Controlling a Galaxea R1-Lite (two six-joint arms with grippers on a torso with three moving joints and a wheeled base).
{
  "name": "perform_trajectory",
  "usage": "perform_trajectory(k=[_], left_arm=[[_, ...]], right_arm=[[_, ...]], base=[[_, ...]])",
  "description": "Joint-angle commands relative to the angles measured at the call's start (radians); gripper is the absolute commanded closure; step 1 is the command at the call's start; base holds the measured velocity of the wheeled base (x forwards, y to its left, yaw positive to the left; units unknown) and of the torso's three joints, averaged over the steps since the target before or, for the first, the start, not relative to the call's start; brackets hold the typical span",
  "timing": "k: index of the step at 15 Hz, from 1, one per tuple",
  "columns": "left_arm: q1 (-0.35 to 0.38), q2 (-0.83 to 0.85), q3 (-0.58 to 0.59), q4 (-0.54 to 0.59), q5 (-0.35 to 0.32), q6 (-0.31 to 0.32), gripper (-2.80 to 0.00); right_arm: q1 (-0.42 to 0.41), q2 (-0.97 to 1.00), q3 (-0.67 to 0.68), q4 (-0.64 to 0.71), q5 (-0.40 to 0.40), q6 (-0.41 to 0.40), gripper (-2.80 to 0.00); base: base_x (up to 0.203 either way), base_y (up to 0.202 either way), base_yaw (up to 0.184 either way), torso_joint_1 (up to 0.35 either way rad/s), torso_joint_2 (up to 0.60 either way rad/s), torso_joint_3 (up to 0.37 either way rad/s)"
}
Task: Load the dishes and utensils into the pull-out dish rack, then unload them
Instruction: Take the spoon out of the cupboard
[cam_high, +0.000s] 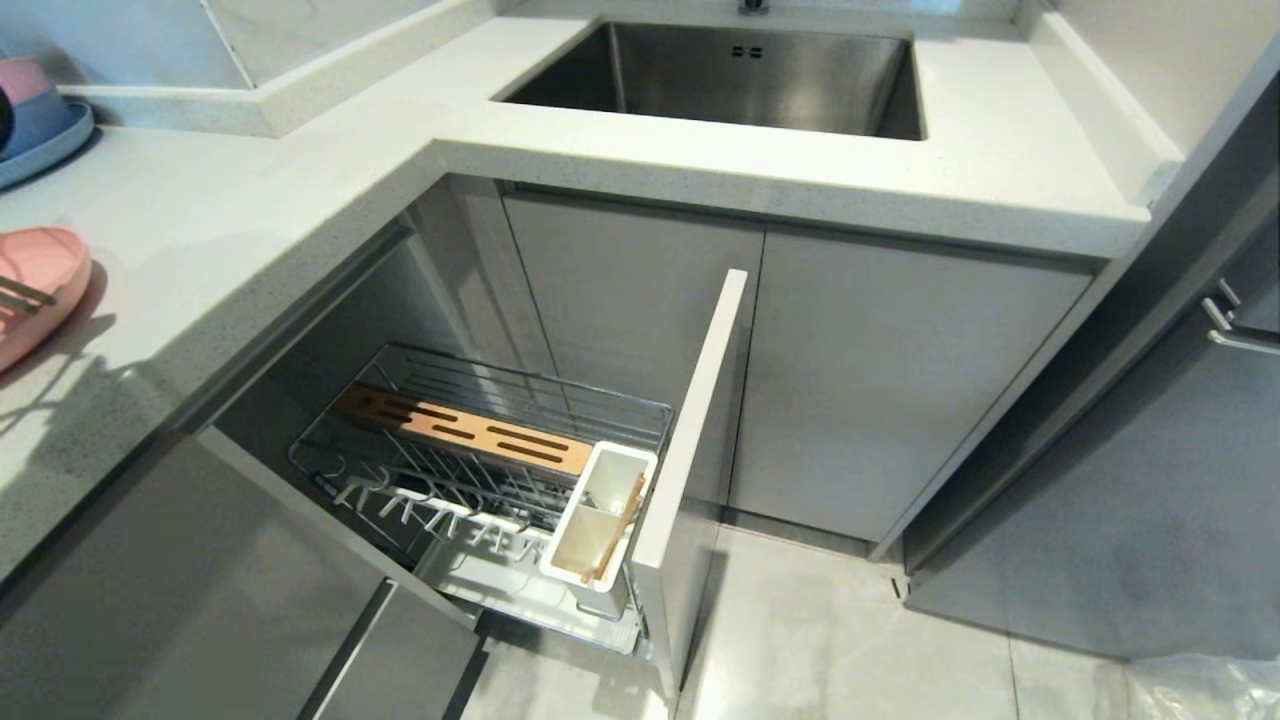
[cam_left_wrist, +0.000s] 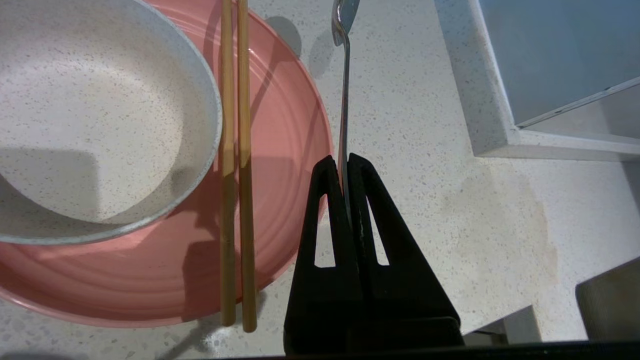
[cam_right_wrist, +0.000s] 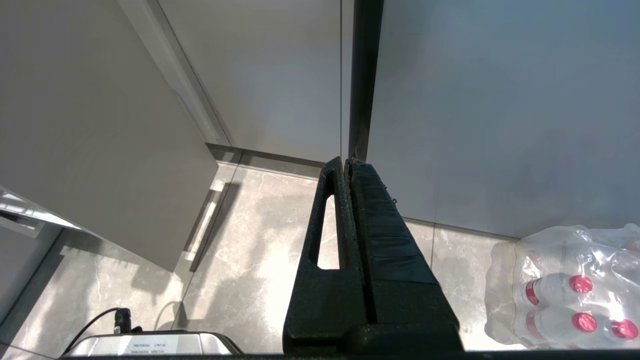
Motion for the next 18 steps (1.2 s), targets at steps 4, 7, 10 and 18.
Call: perform_trajectory(k=[4, 7, 10, 18], left_arm=[[-0.026, 0.010, 0.079, -0.032, 0.065, -0.016, 0.00], [-0.028, 0.010, 0.094, -0.042, 0.071, -0.016, 0.00], [-0.030, 0.009, 0.105, -0.050, 0.085, -0.016, 0.00], [-0.028, -0.020, 0.150, -0.097, 0.152, -0.016, 0.00]], right_arm=[[0.000, 0.001, 0.002, 0.000, 0.000, 0.000, 0.00], [0.000, 0.001, 0.002, 0.000, 0.000, 0.000, 0.00], [0.000, 0.001, 0.002, 0.000, 0.000, 0.000, 0.00], [0.000, 0.001, 0.002, 0.000, 0.000, 0.000, 0.00]], base=[[0.000, 0.000, 0.000, 0.000, 0.00, 0.000], [0.000, 0.000, 0.000, 0.000, 0.00, 0.000], [0.000, 0.000, 0.000, 0.000, 0.00, 0.000], [0.000, 0.000, 0.000, 0.000, 0.00, 0.000]])
